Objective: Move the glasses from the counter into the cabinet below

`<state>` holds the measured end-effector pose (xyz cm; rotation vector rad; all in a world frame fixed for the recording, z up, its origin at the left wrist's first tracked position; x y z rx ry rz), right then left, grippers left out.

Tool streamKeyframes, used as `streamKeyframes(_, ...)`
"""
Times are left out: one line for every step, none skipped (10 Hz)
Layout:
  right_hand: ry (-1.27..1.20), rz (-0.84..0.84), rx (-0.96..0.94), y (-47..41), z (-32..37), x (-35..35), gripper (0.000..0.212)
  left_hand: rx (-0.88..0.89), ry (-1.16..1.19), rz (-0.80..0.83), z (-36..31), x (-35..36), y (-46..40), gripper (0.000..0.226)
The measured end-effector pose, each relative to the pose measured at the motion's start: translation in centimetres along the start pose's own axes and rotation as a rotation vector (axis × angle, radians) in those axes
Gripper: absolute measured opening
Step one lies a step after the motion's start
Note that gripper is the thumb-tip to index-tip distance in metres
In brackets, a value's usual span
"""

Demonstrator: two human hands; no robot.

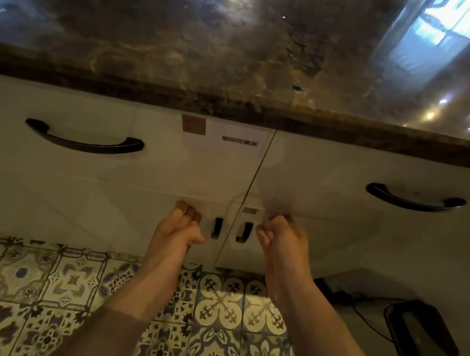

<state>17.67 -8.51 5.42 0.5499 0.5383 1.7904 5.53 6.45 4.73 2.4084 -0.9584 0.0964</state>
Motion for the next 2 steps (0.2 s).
streamKeyframes(0.067, 0.037, -0.019, 0.3, 0.1, -0.7, 0.018, -0.026, -0.096, 0.036, -0.2, -0.3, 0.6, 0.064)
streamKeyframes(0.407, -0.007, -0.054, 1.1, -0.3, -2.8, 0.043, -0.097, -0.29, 0.006, 0.3, -1.9, 1.8, 0.06)
Point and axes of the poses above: each hand's wrist, its own y-axis away from the middle knuckle, its own x-axis out of the palm, z = x × y, the point moved 9 cm from there along -y, towards the middle knuckle, and after that the axes turned 1 degree about y, right-handed, at the moved point
